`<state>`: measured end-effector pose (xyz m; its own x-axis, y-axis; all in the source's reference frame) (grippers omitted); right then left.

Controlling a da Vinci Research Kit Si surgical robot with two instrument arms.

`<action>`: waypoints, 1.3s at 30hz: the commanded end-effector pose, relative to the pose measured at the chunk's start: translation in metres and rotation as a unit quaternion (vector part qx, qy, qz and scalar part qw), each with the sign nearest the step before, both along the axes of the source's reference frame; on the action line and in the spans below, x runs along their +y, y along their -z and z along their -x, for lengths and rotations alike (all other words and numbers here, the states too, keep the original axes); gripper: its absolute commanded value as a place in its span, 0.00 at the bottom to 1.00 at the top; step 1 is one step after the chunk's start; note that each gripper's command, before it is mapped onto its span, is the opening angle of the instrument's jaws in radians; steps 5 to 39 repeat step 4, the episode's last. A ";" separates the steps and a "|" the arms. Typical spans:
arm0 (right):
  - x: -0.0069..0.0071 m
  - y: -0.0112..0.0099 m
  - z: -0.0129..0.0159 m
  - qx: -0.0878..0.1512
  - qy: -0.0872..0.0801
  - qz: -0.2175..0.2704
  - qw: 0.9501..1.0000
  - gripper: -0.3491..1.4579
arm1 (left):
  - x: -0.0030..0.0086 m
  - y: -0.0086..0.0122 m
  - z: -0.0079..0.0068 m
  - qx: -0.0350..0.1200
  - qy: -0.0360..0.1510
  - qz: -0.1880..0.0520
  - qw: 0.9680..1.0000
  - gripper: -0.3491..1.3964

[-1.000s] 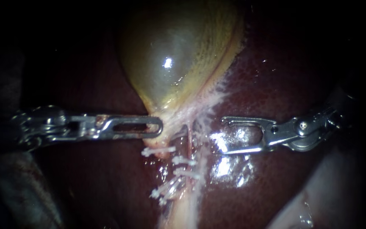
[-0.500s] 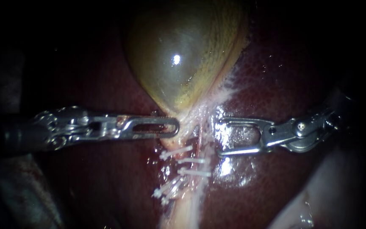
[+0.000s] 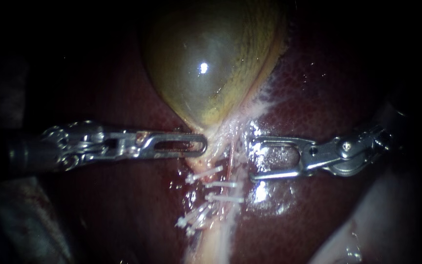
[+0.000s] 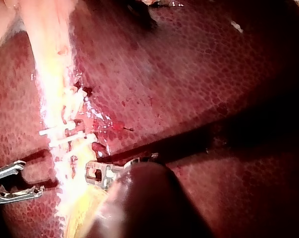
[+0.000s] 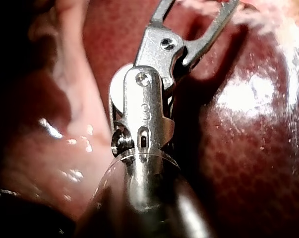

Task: Going back second clip right tube

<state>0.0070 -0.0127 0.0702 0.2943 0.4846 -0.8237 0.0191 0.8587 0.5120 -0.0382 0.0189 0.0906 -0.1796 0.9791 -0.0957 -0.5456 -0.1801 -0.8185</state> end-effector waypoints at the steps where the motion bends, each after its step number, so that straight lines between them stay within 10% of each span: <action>1: 0.0000 0.0000 0.0000 0.000 0.000 0.000 1.000 0.49 | 0.0000 0.0001 0.0000 0.000 0.000 0.000 1.000 0.00; 39: 0.0000 0.0000 0.0000 0.000 0.000 0.000 1.000 0.49 | 0.0000 0.0001 0.0000 0.000 0.000 0.000 1.000 0.00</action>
